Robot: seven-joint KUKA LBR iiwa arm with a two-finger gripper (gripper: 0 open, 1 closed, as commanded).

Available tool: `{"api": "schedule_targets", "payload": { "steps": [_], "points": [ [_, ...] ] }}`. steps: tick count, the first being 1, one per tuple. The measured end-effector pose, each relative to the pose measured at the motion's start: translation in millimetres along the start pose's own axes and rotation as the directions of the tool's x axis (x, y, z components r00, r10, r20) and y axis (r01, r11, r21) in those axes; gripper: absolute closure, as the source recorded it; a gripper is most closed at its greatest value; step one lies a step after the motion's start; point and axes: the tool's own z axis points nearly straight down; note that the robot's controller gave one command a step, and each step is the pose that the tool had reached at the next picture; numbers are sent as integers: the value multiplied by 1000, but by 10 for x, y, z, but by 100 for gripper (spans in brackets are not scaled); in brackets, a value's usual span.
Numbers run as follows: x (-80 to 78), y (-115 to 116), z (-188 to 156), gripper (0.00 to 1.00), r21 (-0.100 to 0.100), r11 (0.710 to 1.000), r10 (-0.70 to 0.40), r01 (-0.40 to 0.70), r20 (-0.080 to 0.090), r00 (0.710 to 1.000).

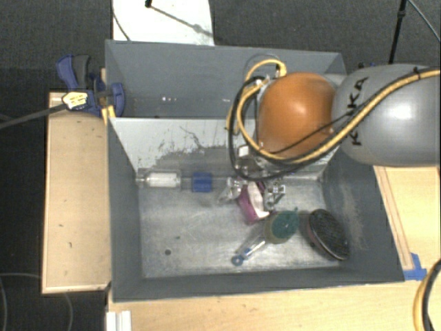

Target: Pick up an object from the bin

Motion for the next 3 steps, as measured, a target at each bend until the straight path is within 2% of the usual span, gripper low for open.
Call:
{"api": "schedule_targets", "payload": {
  "steps": [1, 2, 3],
  "points": [
    [356, -44, 297, 0, -4, 840, -543, 543, -4, 840],
    [1157, -1, 310, 0, 7, 896, -445, 445, -2, 896],
    [1194, -30, 284, 100, 7, 897, -442, 442, -13, 897]
  ]
}}
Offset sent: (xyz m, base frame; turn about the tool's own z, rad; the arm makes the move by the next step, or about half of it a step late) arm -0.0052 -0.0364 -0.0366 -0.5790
